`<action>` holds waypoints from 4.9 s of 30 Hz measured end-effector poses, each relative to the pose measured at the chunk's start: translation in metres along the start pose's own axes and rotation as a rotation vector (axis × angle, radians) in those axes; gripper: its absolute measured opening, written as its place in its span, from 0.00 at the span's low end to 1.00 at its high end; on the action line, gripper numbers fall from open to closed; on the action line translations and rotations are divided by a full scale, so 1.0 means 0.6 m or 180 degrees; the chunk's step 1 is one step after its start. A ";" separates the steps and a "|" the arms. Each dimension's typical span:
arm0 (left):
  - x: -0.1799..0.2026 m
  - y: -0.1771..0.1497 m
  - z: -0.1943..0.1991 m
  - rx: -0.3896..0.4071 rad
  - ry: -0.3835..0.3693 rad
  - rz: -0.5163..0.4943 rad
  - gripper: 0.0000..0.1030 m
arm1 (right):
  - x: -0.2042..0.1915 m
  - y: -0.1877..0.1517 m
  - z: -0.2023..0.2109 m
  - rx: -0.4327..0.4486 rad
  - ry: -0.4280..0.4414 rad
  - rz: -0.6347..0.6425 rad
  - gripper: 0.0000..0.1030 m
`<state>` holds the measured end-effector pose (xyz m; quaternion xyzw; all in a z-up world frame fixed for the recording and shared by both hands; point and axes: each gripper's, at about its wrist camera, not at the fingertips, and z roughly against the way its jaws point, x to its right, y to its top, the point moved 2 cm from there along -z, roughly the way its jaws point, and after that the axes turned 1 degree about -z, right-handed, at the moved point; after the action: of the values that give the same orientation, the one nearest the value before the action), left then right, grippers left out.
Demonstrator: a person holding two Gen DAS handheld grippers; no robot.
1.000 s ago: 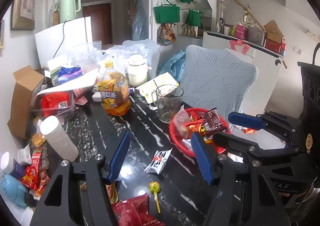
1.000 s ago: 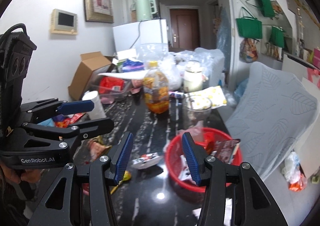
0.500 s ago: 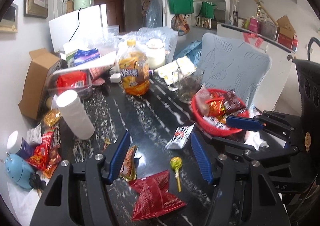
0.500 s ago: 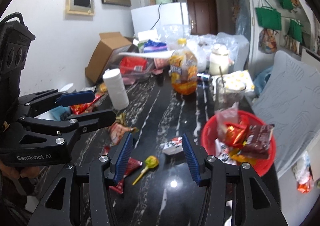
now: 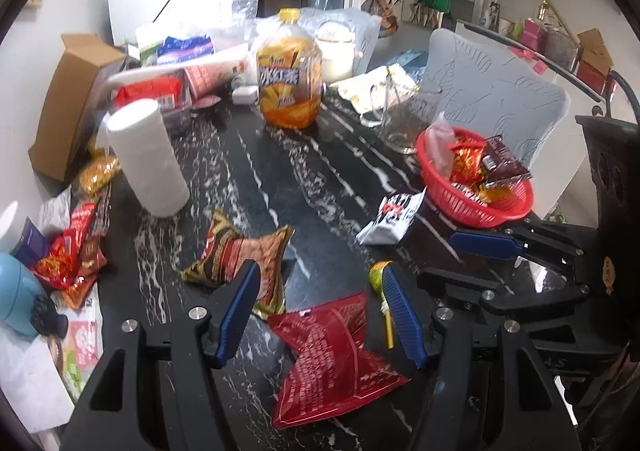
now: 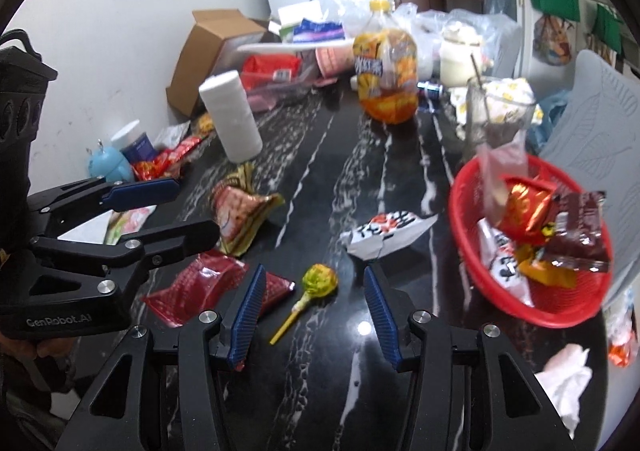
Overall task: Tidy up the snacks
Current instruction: 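Move both open grippers back toward the snacks on the table, then grasp the yellow-green lollipop with the right gripper while the left grasps the white peanut packet, then lift and carry the lollipop and peanut packet toward the red basket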
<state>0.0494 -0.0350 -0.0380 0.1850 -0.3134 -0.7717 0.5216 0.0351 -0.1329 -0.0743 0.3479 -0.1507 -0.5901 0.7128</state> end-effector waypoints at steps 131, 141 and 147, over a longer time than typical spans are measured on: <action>0.163 -0.005 -0.041 -0.0375 -0.1109 -0.0307 0.31 | 0.105 -0.087 0.098 0.0179 -0.0081 -0.0662 0.26; 0.196 0.035 -0.044 -0.0271 -0.1190 -0.0400 0.31 | 0.151 -0.076 0.135 0.0372 -0.0296 -0.0813 0.27; 0.202 0.059 -0.057 -0.0240 -0.1161 -0.0431 0.31 | 0.188 -0.044 0.135 0.0459 -0.0443 -0.0895 0.27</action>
<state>0.0476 -0.1656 -0.0341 0.0432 -0.3604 -0.8369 0.4097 -0.0058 -0.2671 -0.0563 0.3741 -0.1916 -0.6943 0.5843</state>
